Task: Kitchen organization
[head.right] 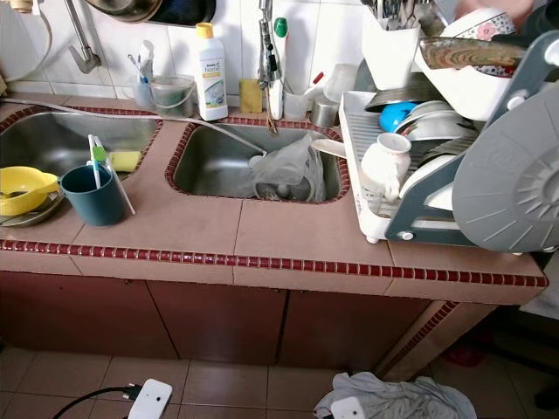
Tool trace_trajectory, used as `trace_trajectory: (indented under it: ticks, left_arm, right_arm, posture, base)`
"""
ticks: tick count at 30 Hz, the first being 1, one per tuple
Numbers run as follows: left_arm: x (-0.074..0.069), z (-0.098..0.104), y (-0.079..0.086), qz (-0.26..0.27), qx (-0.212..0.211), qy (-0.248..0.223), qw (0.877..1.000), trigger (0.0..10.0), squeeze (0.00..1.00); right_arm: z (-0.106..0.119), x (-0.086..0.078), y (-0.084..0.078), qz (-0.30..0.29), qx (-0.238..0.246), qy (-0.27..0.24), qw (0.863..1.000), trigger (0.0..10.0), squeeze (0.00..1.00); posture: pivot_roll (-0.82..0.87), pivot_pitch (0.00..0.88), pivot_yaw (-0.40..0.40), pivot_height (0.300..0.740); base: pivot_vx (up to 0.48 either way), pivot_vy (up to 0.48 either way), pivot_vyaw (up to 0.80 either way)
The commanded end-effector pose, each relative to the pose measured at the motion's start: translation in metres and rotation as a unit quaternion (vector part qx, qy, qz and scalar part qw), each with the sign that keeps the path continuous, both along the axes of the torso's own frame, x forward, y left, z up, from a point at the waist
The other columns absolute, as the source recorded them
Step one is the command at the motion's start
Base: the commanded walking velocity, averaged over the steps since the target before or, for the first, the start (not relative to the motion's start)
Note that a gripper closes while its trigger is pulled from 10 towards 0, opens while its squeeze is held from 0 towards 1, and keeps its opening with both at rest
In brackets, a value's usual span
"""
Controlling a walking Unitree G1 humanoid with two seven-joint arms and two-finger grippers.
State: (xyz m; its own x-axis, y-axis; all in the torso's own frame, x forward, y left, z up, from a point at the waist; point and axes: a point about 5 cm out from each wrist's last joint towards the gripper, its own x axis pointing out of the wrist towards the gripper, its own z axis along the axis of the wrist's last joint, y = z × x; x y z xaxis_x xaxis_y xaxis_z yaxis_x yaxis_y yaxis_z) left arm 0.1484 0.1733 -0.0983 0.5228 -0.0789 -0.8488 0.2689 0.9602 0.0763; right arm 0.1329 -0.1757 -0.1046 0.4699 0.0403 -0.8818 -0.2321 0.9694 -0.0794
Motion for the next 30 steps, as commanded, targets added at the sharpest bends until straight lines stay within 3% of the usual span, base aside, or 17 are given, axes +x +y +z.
trace_trajectory:
  ticks: [1, 2, 6, 7, 9, 12, 14, 16, 18, 19, 21, 22, 26, 27, 30]
  left_arm:
    - [0.001, 0.001, -0.001, -0.008, -0.004, -0.007, 1.000, 10.0, 0.00]
    - [0.011, 0.005, -0.001, -0.010, -0.009, -0.029, 0.999, 10.0, 0.00]
    - [0.027, 0.014, 0.001, -0.025, -0.015, -0.070, 0.997, 10.0, 0.00]
    - [0.042, 0.025, 0.002, -0.053, -0.021, -0.115, 0.992, 10.0, 0.00]
    - [0.047, 0.028, 0.002, -0.062, -0.024, -0.129, 0.989, 10.0, 0.00]
    - [0.070, 0.051, 0.004, -0.121, -0.046, -0.213, 0.968, 10.0, 0.00]
    - [0.077, 0.060, 0.004, -0.132, -0.061, -0.239, 0.960, 10.0, 0.00]
    - [0.091, 0.077, 0.005, -0.121, -0.114, -0.285, 0.944, 10.0, 0.00]
    - [0.095, 0.083, 0.006, -0.115, -0.125, -0.301, 0.938, 10.0, 0.00]
    - [0.099, 0.093, 0.006, -0.140, -0.121, -0.331, 0.925, 10.0, 0.00]
    - [0.100, 0.098, 0.007, -0.161, -0.117, -0.346, 0.917, 10.0, 0.00]
    - [0.100, 0.098, 0.007, -0.161, -0.117, -0.346, 0.917, 10.0, 0.00]
    - [0.094, 0.103, 0.006, -0.205, -0.144, -0.345, 0.905, 10.0, 0.00]
    - [0.090, 0.107, 0.006, -0.232, -0.151, -0.349, 0.895, 10.0, 0.00]
    - [0.087, 0.117, 0.007, -0.261, -0.164, -0.350, 0.885, 10.0, 0.00]
  right_arm:
    - [0.003, 0.007, -0.002, -0.005, 0.001, -0.016, 1.000, 10.0, 0.00]
    - [0.007, 0.018, 0.000, -0.002, 0.007, -0.038, 0.999, 10.0, 0.00]
    - [0.016, 0.036, 0.003, 0.010, 0.021, -0.077, 0.997, 10.0, 0.00]
    - [0.024, 0.051, 0.005, 0.019, 0.039, -0.110, 0.993, 10.0, 0.00]
    - [0.027, 0.056, 0.006, 0.023, 0.044, -0.119, 0.992, 10.0, 0.00]
    - [0.046, 0.083, 0.013, 0.076, 0.071, -0.186, 0.977, 10.0, 0.00]
    - [0.054, 0.091, 0.017, 0.102, 0.083, -0.209, 0.969, 10.0, 0.00]
    - [0.068, 0.105, 0.029, 0.165, 0.106, -0.248, 0.949, 10.0, 0.00]
    - [0.072, 0.108, 0.032, 0.177, 0.115, -0.258, 0.943, 10.0, 0.00]
    - [0.080, 0.112, 0.037, 0.198, 0.133, -0.278, 0.931, 10.0, 0.00]
    - [0.085, 0.114, 0.040, 0.217, 0.144, -0.290, 0.921, 10.0, 0.00]
    - [0.085, 0.114, 0.040, 0.217, 0.144, -0.290, 0.921, 10.0, 0.00]
    - [0.093, 0.110, 0.047, 0.273, 0.180, -0.302, 0.895, 10.0, 0.00]
    - [0.098, 0.107, 0.049, 0.297, 0.203, -0.301, 0.883, 10.0, 0.00]
    - [0.114, 0.102, 0.047, 0.321, 0.249, -0.306, 0.861, 10.0, 0.00]
  posture:
    - [0.14, 0.000, -0.045, 0.740]
    - [0.14, 0.000, -0.045, 0.740]
    - [0.13, 0.000, -0.048, 0.740]
    - [0.13, 0.000, -0.053, 0.740]
    - [0.13, 0.000, -0.053, 0.740]
    - [0.13, 0.000, -0.061, 0.740]
    - [0.13, 0.000, -0.065, 0.740]
    - [0.14, 0.000, -0.070, 0.740]
    - [0.14, 0.000, -0.071, 0.740]
    - [0.14, 0.000, -0.073, 0.740]
    - [0.14, 0.000, -0.077, 0.740]
    - [0.14, 0.000, -0.077, 0.740]
    - [0.14, 0.000, -0.080, 0.740]
    - [0.14, 0.000, -0.080, 0.740]
    - [0.14, 0.000, -0.084, 0.740]
  base:
    - [0.000, 0.000, 0.00]
    - [0.000, 0.000, 0.00]
    - [0.000, 0.000, 0.00]
    - [0.000, 0.000, 0.00]
    - [0.000, 0.000, 0.00]
    - [0.000, 0.000, 0.00]
    - [0.000, 0.000, 0.00]
    - [0.000, 0.000, 0.00]
    - [0.000, 0.000, 0.00]
    - [0.000, 0.000, 0.00]
    - [0.000, 0.000, 0.00]
    - [0.000, 0.000, 0.00]
    - [0.000, 0.000, 0.00]
    - [0.000, 0.000, 0.00]
    - [0.000, 0.000, 0.00]
